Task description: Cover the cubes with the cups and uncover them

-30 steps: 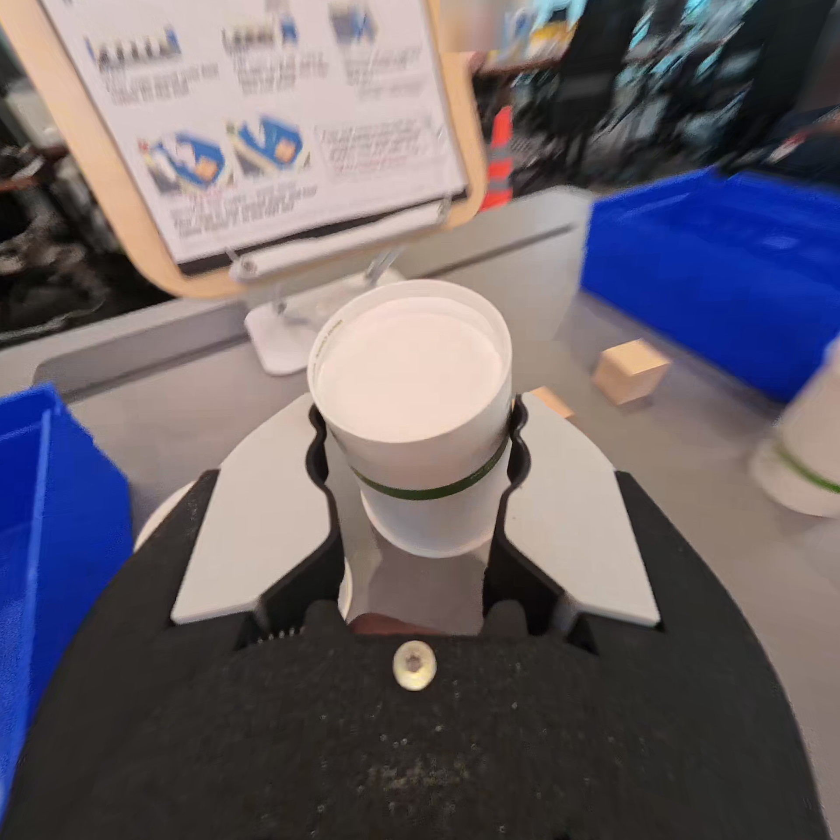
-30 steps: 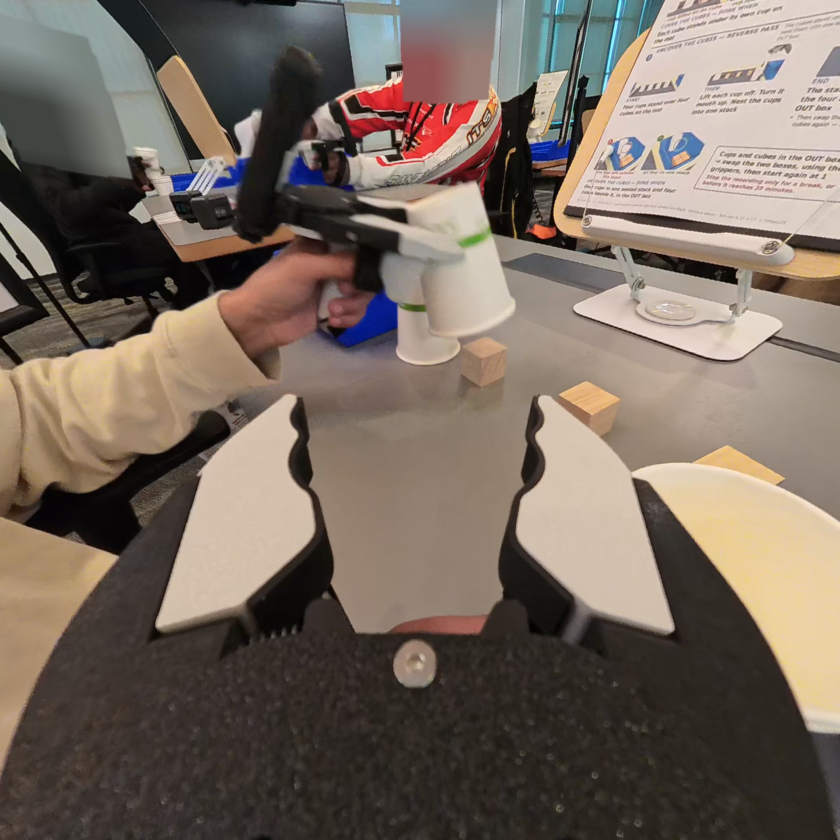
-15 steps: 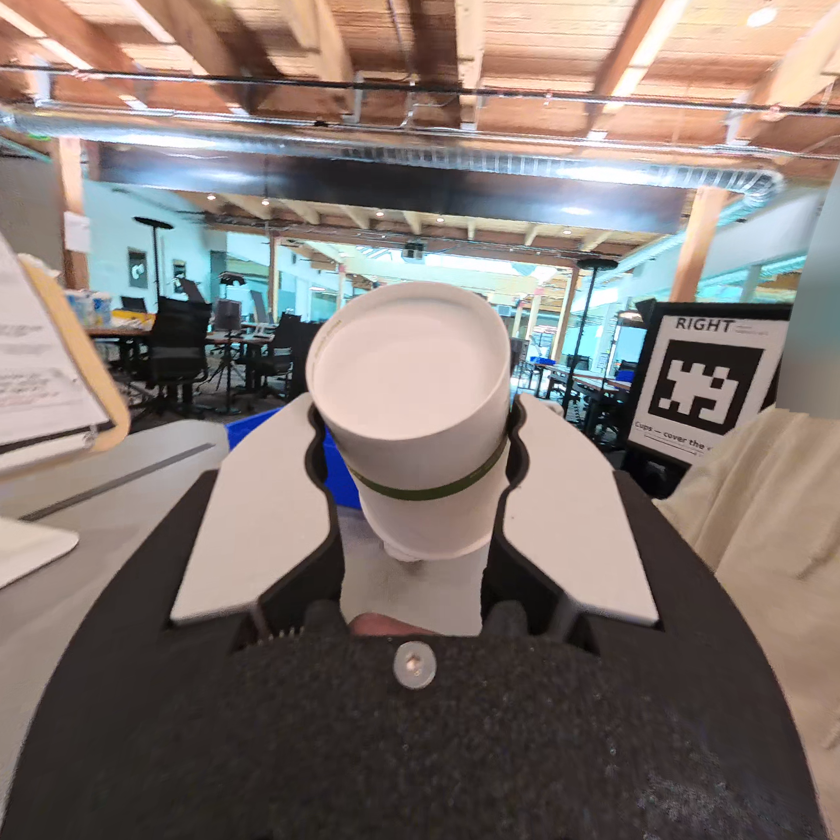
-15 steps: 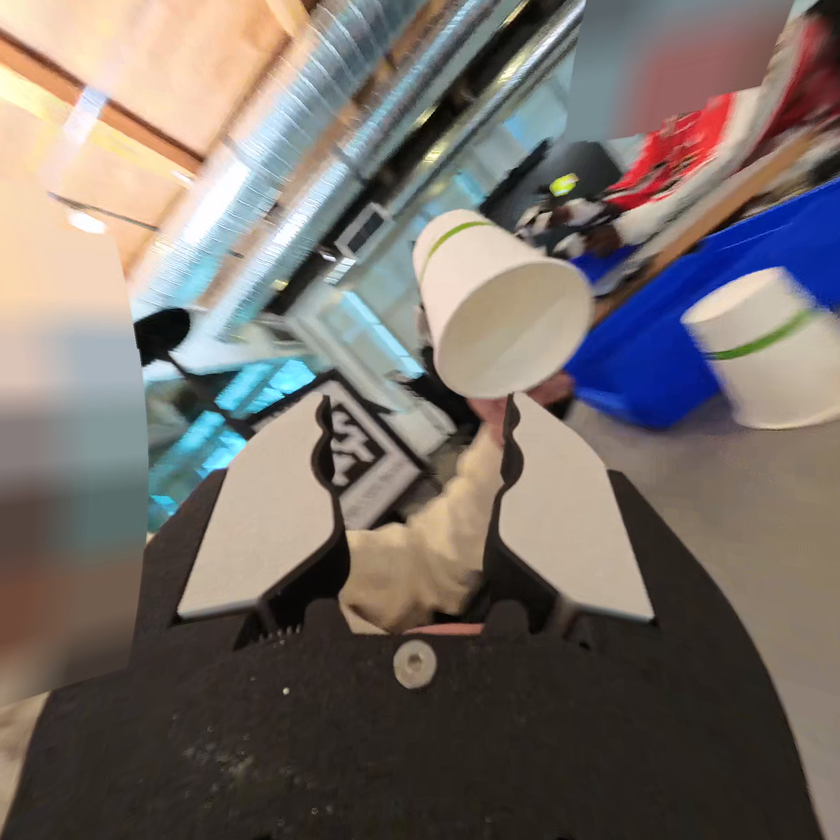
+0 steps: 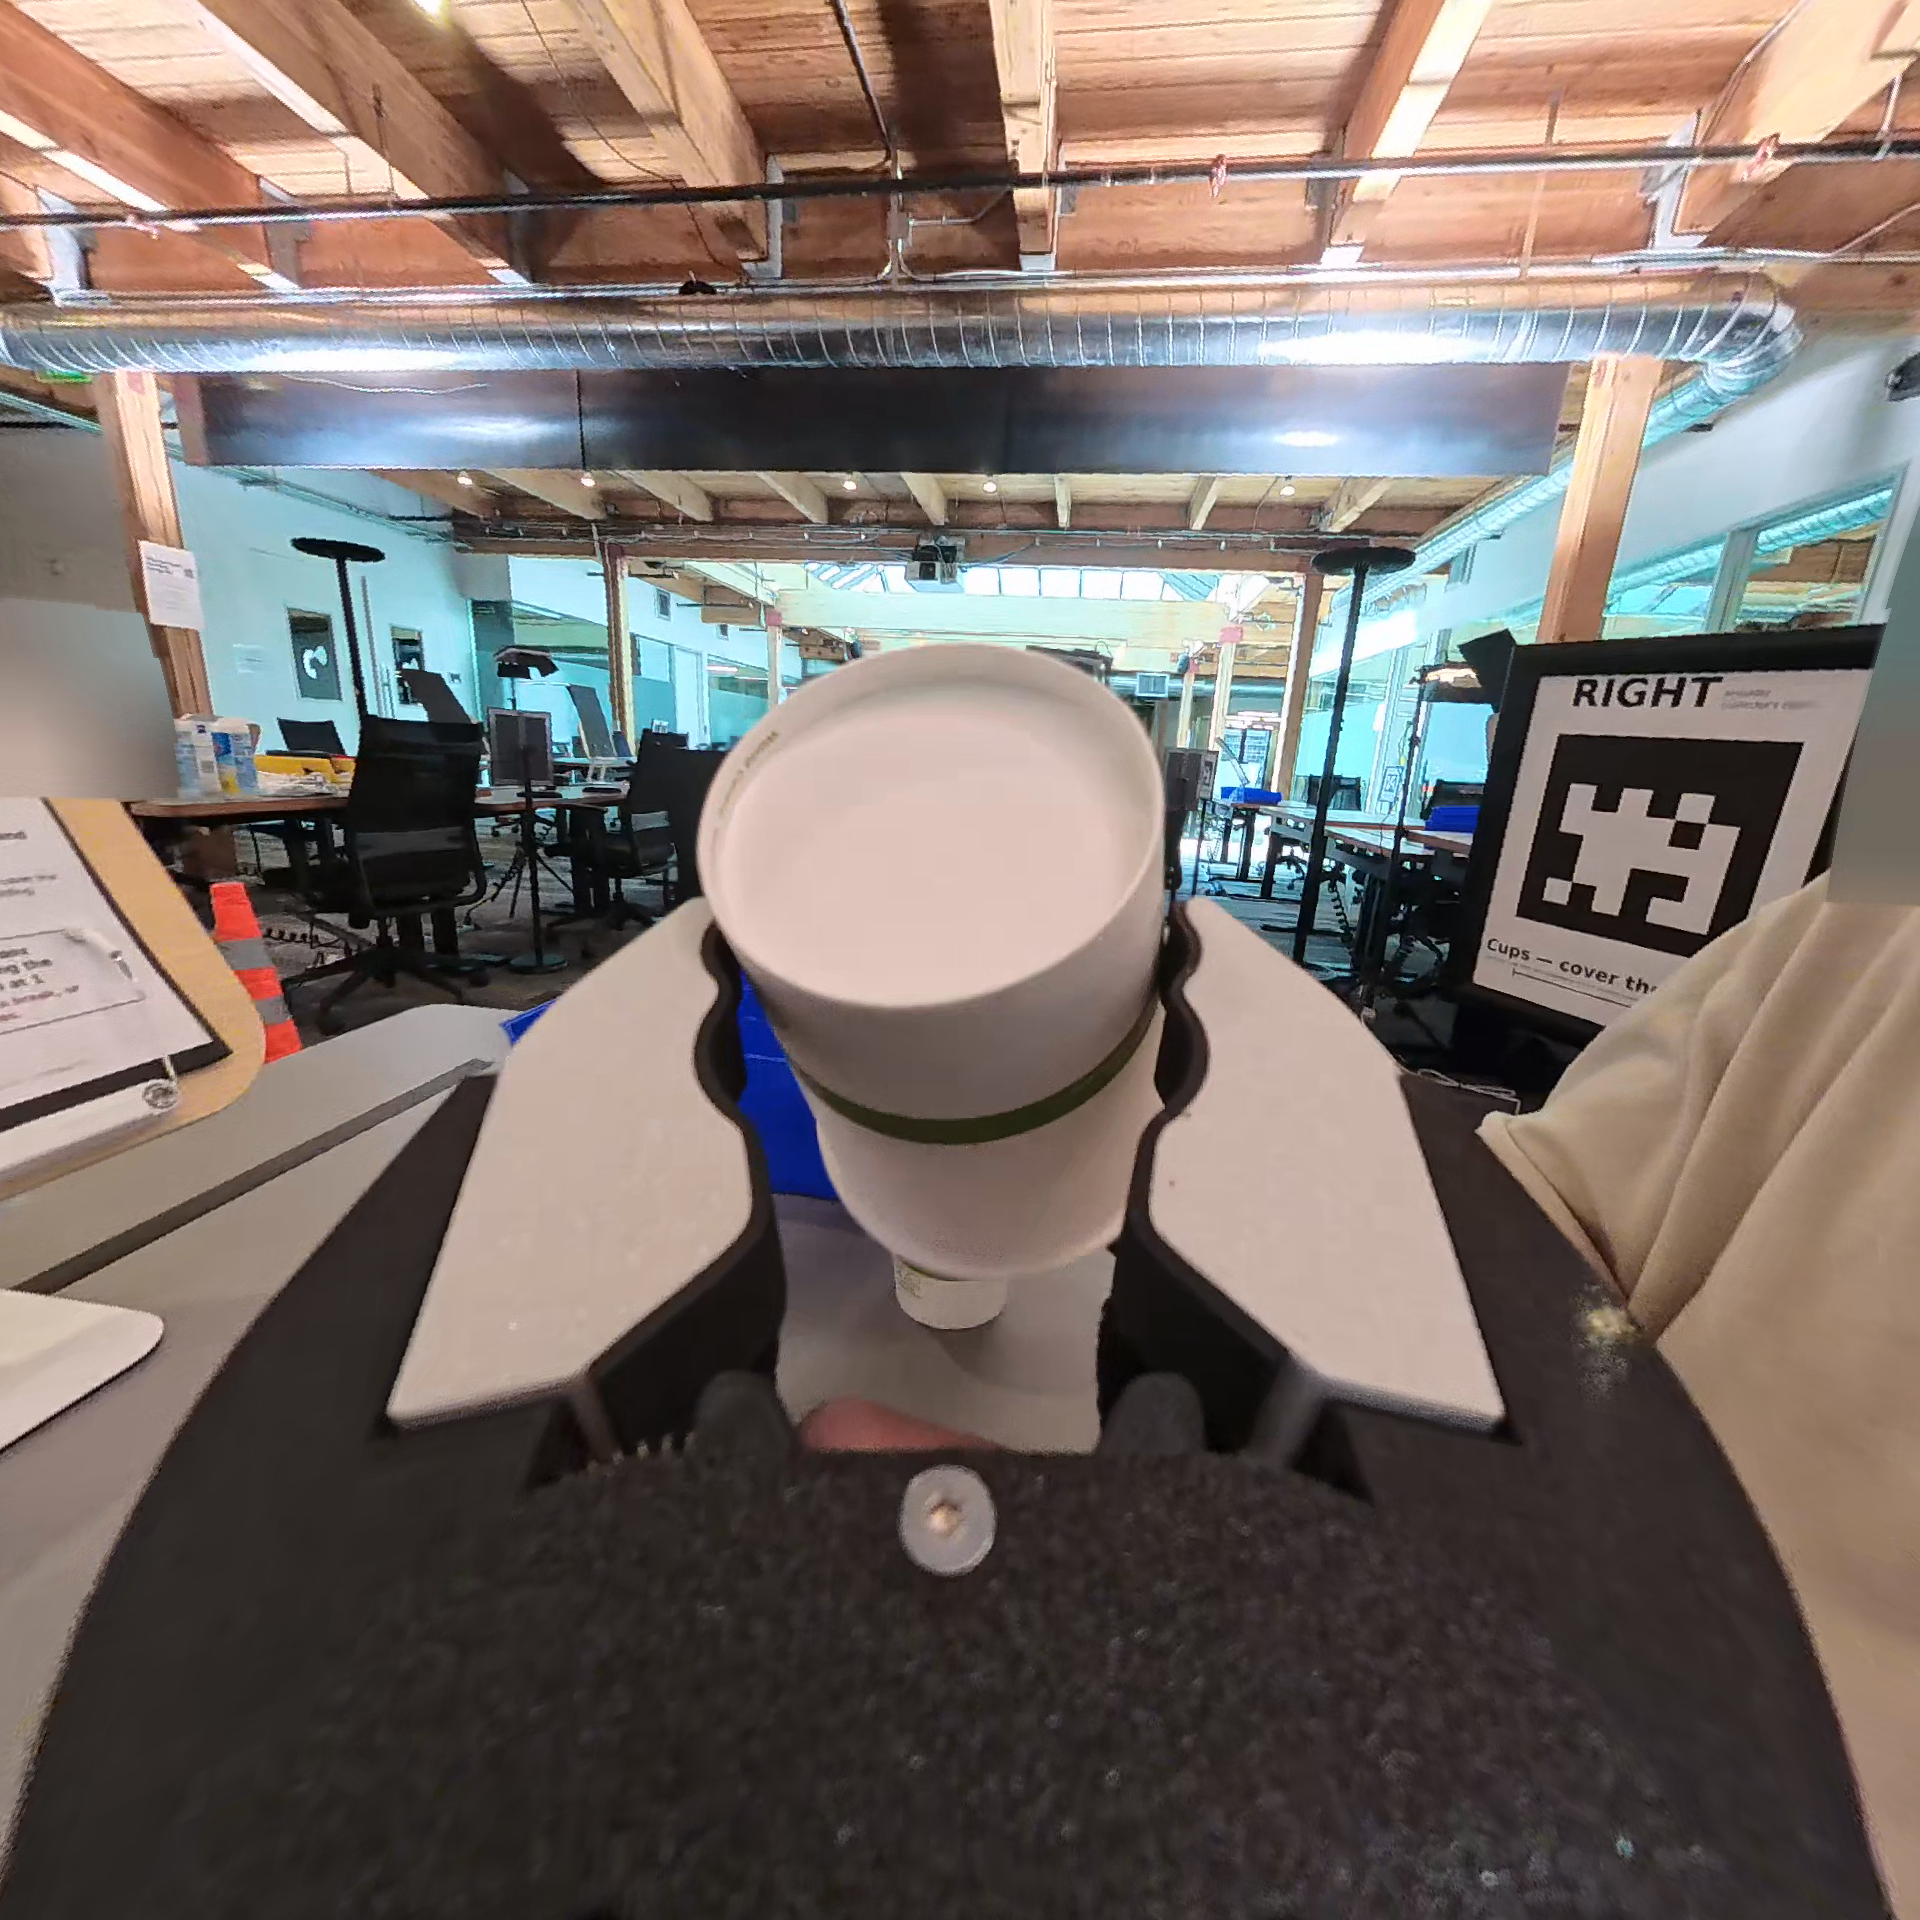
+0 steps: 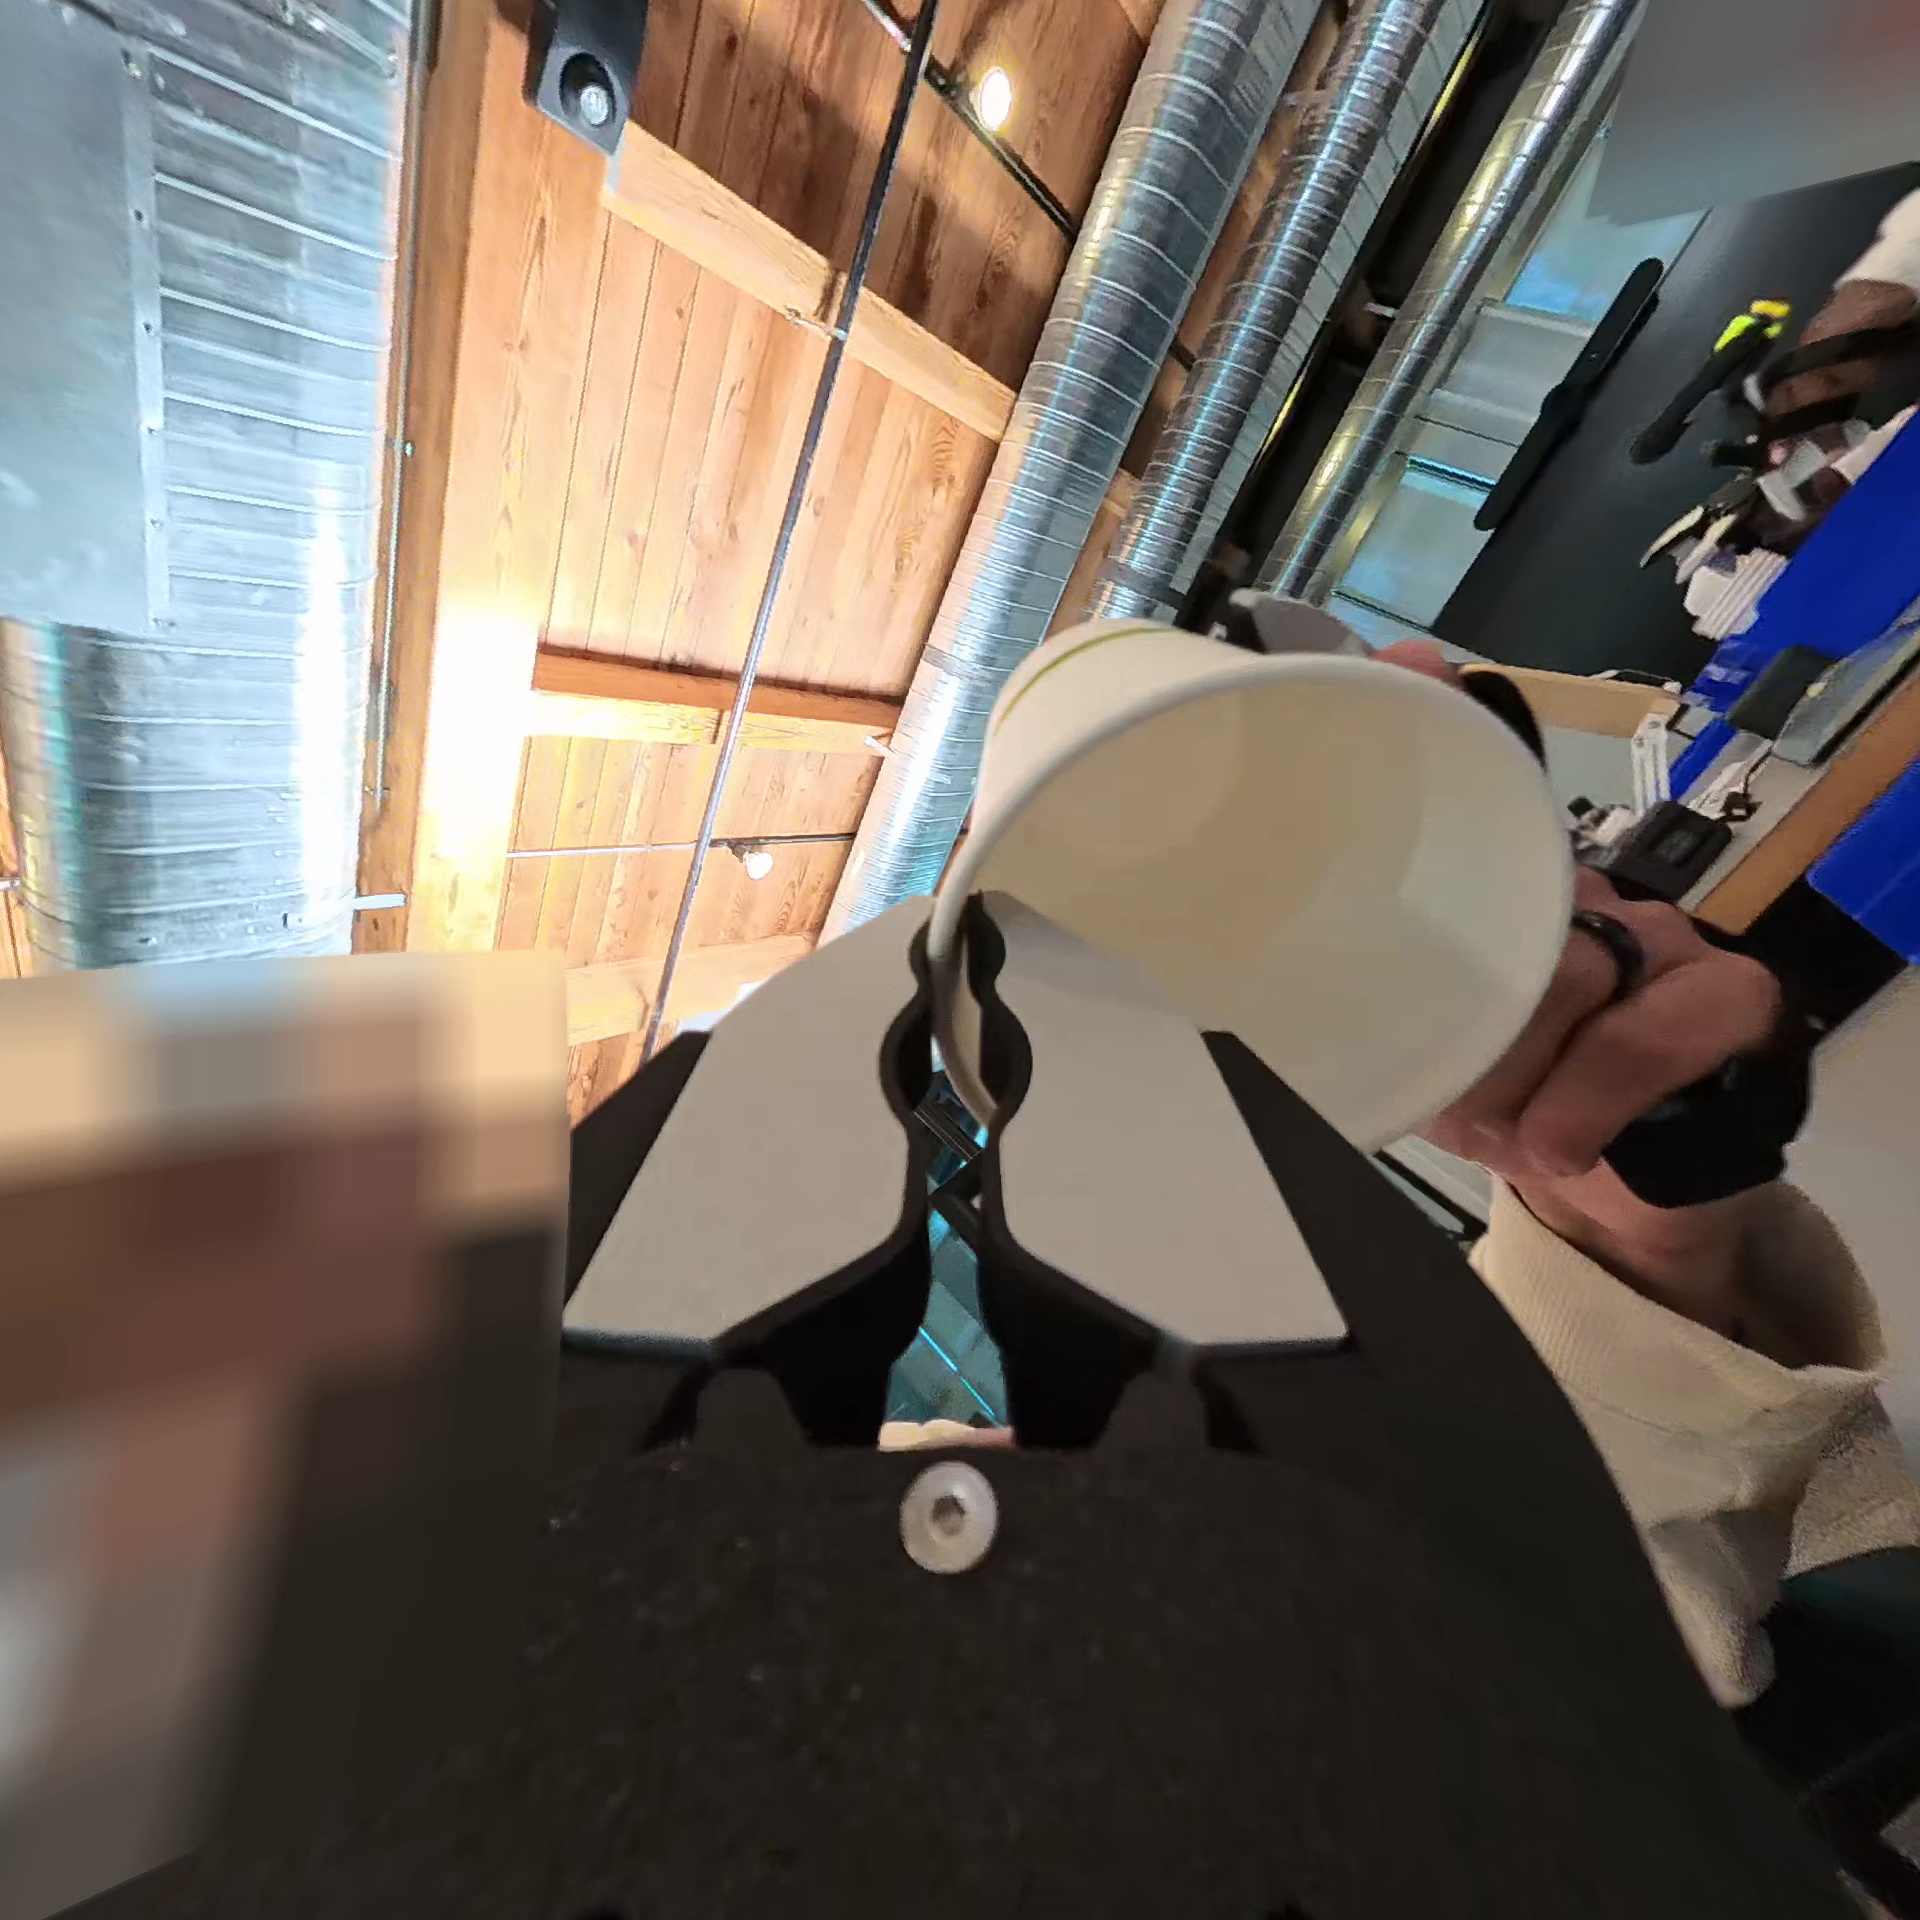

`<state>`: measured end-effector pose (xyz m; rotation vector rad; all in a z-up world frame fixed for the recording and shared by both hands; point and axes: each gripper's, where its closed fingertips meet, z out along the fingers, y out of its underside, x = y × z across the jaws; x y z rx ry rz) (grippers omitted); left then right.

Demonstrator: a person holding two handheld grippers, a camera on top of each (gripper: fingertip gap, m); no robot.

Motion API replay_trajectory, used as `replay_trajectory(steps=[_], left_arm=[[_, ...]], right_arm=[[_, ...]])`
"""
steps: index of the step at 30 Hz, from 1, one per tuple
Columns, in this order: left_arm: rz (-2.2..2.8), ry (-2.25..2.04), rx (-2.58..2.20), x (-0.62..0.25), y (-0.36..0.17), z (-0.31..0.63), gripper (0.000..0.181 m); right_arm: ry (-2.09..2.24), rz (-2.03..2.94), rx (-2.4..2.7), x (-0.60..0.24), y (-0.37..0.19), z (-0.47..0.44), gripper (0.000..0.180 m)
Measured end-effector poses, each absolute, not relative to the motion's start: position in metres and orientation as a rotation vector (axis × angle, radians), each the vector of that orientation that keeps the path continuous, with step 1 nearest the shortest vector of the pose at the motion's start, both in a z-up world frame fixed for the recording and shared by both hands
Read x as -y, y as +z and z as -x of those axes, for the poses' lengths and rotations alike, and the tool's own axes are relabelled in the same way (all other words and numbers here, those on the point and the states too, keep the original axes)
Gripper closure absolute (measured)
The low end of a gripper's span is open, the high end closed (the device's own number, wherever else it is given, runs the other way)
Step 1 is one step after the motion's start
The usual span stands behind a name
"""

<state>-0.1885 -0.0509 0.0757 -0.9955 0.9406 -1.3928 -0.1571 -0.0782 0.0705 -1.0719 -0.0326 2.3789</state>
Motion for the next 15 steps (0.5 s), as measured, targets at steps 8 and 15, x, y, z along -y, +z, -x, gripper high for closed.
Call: replay_trajectory(steps=[8,15], left_arm=[[1.127,-1.57,-0.877,0.062,0.066,0.207,0.097],[1.725,-0.826,-0.599,0.007,-0.034,0.245,0.108]], right_arm=[[2.284,1.127,0.075,0.076,0.064,0.153,0.179],[1.981,1.242,0.121,0.062,0.049,0.134,0.179]])
